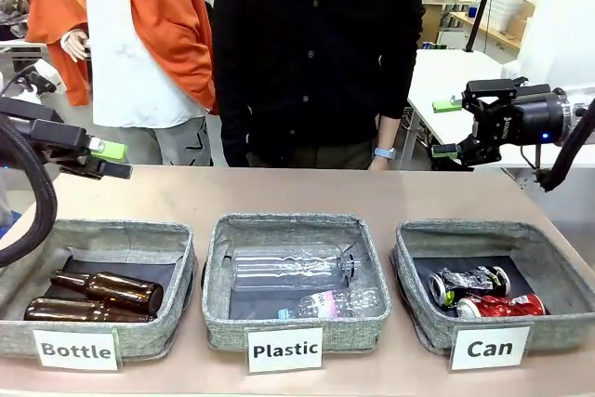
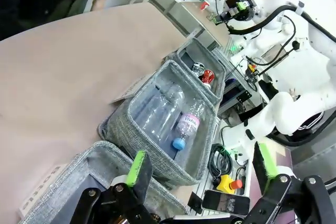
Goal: Sort the can waste into the basket.
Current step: Pick up the can waste from the table and place it in the right Fabric basket.
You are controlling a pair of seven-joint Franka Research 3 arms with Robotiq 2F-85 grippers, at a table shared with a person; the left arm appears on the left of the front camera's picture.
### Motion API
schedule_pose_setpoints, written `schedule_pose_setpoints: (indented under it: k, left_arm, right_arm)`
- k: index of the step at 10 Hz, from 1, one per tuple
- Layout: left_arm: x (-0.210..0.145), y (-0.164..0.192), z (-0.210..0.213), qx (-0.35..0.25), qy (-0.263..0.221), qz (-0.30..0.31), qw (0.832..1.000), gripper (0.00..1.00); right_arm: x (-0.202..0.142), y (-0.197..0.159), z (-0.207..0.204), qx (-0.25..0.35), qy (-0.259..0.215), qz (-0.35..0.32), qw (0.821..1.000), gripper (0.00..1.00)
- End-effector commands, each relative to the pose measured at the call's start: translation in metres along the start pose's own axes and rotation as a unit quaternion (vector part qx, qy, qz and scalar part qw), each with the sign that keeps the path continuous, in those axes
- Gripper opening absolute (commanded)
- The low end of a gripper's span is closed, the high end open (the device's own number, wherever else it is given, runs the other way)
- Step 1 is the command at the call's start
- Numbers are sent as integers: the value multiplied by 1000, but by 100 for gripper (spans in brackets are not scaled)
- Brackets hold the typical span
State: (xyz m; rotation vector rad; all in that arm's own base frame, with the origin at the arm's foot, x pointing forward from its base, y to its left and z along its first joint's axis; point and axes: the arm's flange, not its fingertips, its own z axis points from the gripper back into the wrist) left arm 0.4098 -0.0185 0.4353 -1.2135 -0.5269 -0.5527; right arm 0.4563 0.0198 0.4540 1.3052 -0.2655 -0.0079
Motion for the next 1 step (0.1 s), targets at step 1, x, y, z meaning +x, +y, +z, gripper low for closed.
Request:
schedule_pose_setpoints:
  k: [1]
  left_arm:
    - [0,-1,1,2,2,0,1000,100]
  right_arm:
    - [-3,1,0,3,1,0,1000,100]
